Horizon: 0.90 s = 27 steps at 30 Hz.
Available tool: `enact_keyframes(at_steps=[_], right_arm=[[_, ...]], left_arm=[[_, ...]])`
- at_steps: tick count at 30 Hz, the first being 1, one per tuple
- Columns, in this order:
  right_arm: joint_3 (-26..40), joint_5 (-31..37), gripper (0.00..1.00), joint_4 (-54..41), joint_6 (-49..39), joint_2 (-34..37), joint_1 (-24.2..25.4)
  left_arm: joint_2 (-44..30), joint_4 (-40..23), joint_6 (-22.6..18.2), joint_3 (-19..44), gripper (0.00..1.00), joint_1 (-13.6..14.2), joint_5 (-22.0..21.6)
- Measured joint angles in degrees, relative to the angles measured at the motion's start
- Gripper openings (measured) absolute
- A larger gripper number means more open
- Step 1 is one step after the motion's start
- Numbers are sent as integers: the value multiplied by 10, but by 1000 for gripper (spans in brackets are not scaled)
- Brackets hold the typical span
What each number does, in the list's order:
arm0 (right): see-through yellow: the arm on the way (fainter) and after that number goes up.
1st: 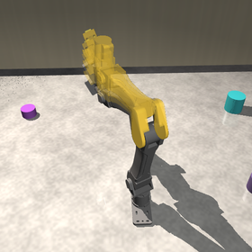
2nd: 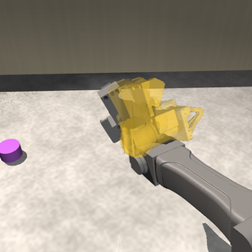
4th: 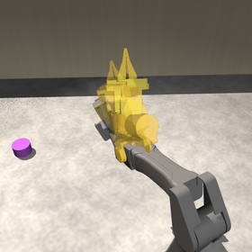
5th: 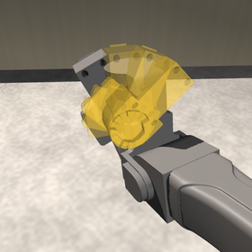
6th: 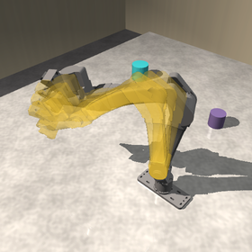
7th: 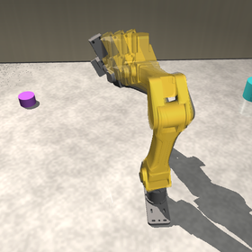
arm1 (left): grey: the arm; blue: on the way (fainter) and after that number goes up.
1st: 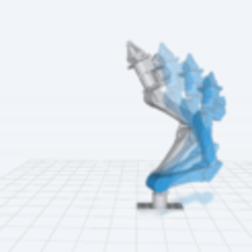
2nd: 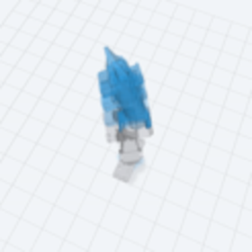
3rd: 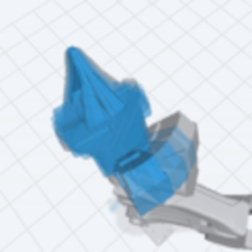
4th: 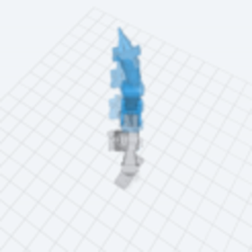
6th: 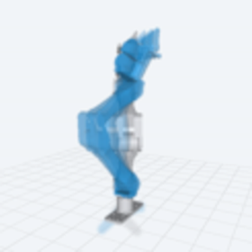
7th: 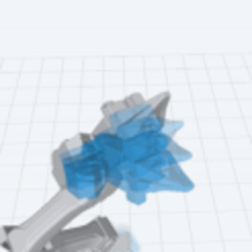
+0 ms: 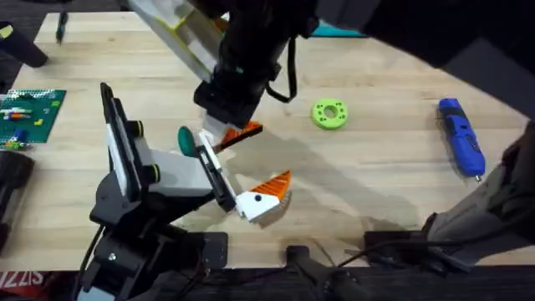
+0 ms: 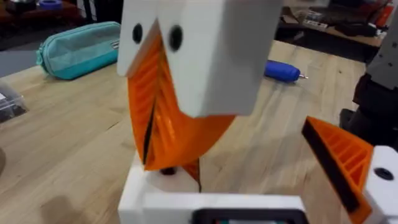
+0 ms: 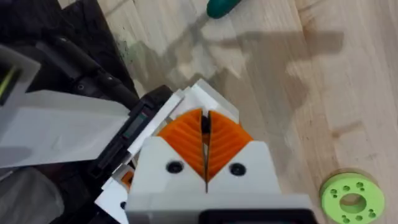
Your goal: Pick up the gripper from the table and insert it into the empty holder that is missing its gripper. Then pick up a screw, insert it into the mounting hole, and use the screwdriver to tighten it. Finally, clean up the table by picking up the vegetable and placing it into the bucket.
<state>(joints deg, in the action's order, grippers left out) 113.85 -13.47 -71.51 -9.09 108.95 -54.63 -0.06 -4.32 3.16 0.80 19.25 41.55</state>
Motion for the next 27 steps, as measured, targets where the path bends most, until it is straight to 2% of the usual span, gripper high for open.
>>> enact_keyframes(at_steps=[11, 17, 18, 20, 21, 24, 25, 27], right_arm=[[1, 0, 14, 3, -2, 3, 0], [1, 0, 180, 2, -4, 3, 0], [1, -1, 218, 2, -4, 3, 1], [2, -4, 361, 3, -3, 3, 2], [2, -5, 510, 4, -4, 3, 3], [4, 4, 877, 4, -6, 3, 13], [4, 3, 963, 5, -7, 3, 20], [4, 3, 990, 12, -6, 3, 28]], left_arm=[[-1, 0, 3, 0, 990, 0, -2], [-1, 0, 3, 0, 990, 0, -2], [-1, 0, 3, 0, 990, 0, -2], [-1, 0, 3, 0, 990, 0, -2], [-1, 0, 3, 0, 990, 0, -3], [-1, 1, 2, 0, 990, 0, -6], [-1, 1, 1, 0, 990, 0, -6], [-1, 1, 0, 0, 990, 0, -6]])
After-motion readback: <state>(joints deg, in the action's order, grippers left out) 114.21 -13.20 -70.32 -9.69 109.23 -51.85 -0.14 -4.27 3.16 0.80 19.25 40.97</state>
